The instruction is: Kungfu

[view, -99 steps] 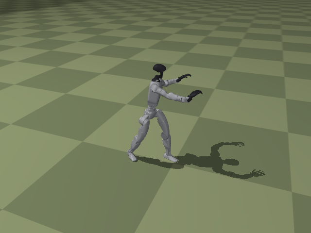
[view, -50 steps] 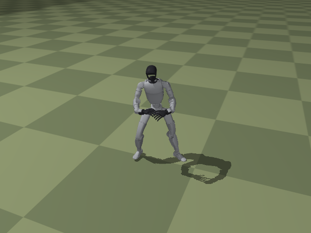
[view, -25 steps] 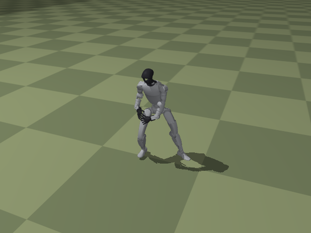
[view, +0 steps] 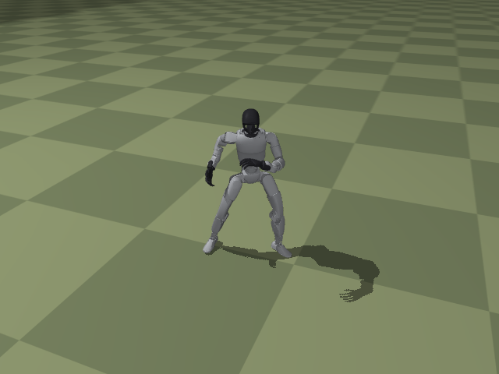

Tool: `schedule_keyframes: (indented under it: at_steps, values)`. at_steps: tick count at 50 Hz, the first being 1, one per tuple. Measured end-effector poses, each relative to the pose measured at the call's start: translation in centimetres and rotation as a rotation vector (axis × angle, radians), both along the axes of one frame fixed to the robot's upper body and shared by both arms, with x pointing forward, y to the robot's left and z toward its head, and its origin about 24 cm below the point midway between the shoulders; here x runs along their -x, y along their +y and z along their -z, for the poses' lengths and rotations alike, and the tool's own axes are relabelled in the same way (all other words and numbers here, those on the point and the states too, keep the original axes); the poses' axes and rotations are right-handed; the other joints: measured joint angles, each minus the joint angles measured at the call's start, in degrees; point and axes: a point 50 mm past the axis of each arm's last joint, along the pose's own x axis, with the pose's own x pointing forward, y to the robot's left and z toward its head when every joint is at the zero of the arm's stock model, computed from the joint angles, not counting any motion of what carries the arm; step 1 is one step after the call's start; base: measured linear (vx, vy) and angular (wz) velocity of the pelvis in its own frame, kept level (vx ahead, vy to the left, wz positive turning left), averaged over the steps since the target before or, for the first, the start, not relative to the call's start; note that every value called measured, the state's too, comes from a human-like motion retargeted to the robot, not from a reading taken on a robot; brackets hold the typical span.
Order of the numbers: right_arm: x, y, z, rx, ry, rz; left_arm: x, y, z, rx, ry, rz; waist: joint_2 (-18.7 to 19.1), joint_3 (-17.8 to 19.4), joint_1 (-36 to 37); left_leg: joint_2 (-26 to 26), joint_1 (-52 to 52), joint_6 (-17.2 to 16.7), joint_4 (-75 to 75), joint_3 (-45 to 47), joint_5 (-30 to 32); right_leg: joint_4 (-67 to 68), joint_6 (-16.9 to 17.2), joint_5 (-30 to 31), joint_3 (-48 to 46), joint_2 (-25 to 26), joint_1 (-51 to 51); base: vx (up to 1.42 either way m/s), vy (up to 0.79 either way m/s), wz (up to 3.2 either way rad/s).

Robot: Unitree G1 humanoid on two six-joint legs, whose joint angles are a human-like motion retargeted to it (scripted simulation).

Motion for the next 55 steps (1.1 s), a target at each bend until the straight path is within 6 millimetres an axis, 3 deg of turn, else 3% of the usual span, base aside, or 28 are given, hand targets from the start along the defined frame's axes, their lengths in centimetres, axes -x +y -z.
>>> schedule_keyframes:
  at_steps: [3, 7, 10, 12, 15, 17, 23, 29, 33, 36, 39, 44, 47, 51, 55]
  values:
    - [-2.8, 2.7, 1.6, -0.153, -0.042, -0.002, 1.3, 0.5, -2.7, 0.063, -0.128, 0.016, -0.3, -2.5, 5.0, -0.7, -3.6, 0.8, 7.7, -1.8, -5.8, -4.0, 1.5, 3.0, -3.4, -1.9, 3.9, 0.45, 0.64, 0.49]
    - [-9.8, 7.6, 5.1, -0.365, -0.052, -0.047, 1.7, 2.1, -4.4, 0.160, -0.247, -0.035, 0.6, -5.8, 10.8, -0.1, -7.7, 1.5, 17.3, -2.6, -12.8, -9.2, 2.6, 7.3, -8.3, -2.1, 8.3, 0.42, 0.65, 0.15]
    - [-14.7, 11.7, 7.8, -0.514, 0.059, -0.083, 1.5, 4.1, -5.0, 0.215, -0.301, -0.120, 1.8, -7.2, 13.6, 0.5, -10.6, 1.8, 23.6, -3.5, -16.9, -12.6, 2.6, 10.9, -12.4, -1.7, 10.5, 0.26, 0.53, -0.06]
    - [-16.8, 12.4, 8.5, -0.554, 0.210, -0.075, 1.4, 4.8, -5.3, 0.249, -0.318, -0.141, 2.0, -8.1, 16.4, 1.5, -12.3, 2.0, 26.6, -3.3, -18.6, -13.6, 2.6, 13.0, -14.4, -1.6, 10.1, 0.18, 0.51, -0.24]
    - [-17.6, 11.4, 8.5, -0.540, 0.331, 0.082, 1.5, 4.6, -5.5, 0.286, -0.319, -0.119, 1.1, -9.5, 21.2, 1.4, -14.8, 2.1, 30.1, -3.4, -20.4, -13.9, 2.6, 15.7, -17.4, -2.6, 9.1, 0.15, 0.30, -0.08]
    - [-18.9, 12.2, 7.7, -0.536, 0.281, 0.111, 1.6, 4.4, -5.6, 0.274, -0.327, -0.116, 0.0, -9.0, 22.4, 0.5, -14.9, 2.6, 31.2, -3.2, -21.3, -13.7, 2.6, 17.1, -19.2, -3.8, 9.4, 0.09, 0.20, 0.18]
    - [-20.1, 17.7, 6.7, -0.508, 0.223, -0.273, 0.9, 5.7, -5.0, 0.277, -0.333, -0.186, -1.9, -7.1, 20.7, -1.3, -13.2, 3.0, 30.8, -3.2, -20.9, -13.2, 2.4, 20.2, -22.9, -5.6, 10.5, 0.02, 0.03, 0.03]
    - [-20.5, 19.5, 6.0, -0.371, 0.186, -0.468, -0.1, 7.7, -3.3, 0.365, -0.227, -0.239, -3.5, -6.6, 19.1, -1.3, -11.0, 2.5, 27.1, -3.3, -18.6, -12.4, 2.6, 20.7, -21.6, -5.7, 7.8, -0.09, -0.17, -0.39]
    - [-22.4, 20.7, 3.6, -0.339, 0.026, -0.507, -0.9, 10.0, -1.0, 0.508, -0.112, -0.281, -3.9, -6.9, 16.9, -1.2, -8.0, 2.2, 23.2, -3.0, -16.8, -10.8, 1.8, 17.8, -20.8, -5.8, 6.5, -0.16, -0.28, -0.44]
    - [-24.9, 20.9, 0.0, -0.326, -0.177, -0.519, -1.5, 12.1, 1.9, 0.647, 0.037, -0.308, -4.3, -7.5, 15.4, -0.4, -4.7, 1.7, 19.1, -1.7, -14.7, -9.1, 0.8, 15.0, -19.3, -5.4, 4.9, -0.15, -0.35, -0.64]
    - [-27.2, 19.9, -5.1, -0.268, -0.418, -0.509, -2.0, 14.7, 5.8, 0.823, 0.242, -0.338, -4.4, -8.2, 13.3, 0.5, -0.6, 0.9, 13.6, 0.3, -11.4, -5.4, 0.4, 11.3, -14.4, -4.9, 2.0, -0.15, -0.42, -0.57]
    - [-28.7, 16.2, -15.8, -0.130, -0.879, -0.378, -0.8, 19.7, 15.7, 1.224, 0.696, -0.368, -5.5, -10.1, 9.6, 1.6, 7.7, -1.4, 2.1, 6.1, -3.6, 2.6, -1.2, 4.8, -5.4, -4.5, -5.5, -0.18, -0.62, -0.69]
    - [-27.2, 13.0, -22.2, -0.035, -1.162, -0.248, 1.6, 20.9, 23.6, 1.537, 1.021, -0.324, -7.0, -11.5, 8.3, 1.1, 12.9, -3.1, -4.6, 9.1, 1.3, 6.1, -2.0, 1.0, -2.7, -3.8, -9.2, -0.15, -0.72, -0.98]
    - [-22.7, 7.8, -29.3, 0.132, -1.503, -0.036, 6.8, 19.3, 34.0, 2.023, 1.409, -0.134, -7.7, -11.6, 7.9, 0.4, 19.5, -5.2, -12.0, 9.4, 6.7, 10.3, -2.9, -4.4, -0.3, -0.8, -12.3, -0.12, -0.54, -1.15]
    - [-16.5, 3.5, -33.9, 0.311, -1.769, 0.159, 13.7, 16.9, 41.7, 2.626, 1.439, 0.095, -6.6, -11.5, 5.7, 0.8, 22.4, -5.4, -15.7, 2.6, 7.5, 14.2, -3.8, -8.8, 0.8, 2.2, -14.8, -0.12, -0.48, -0.84]
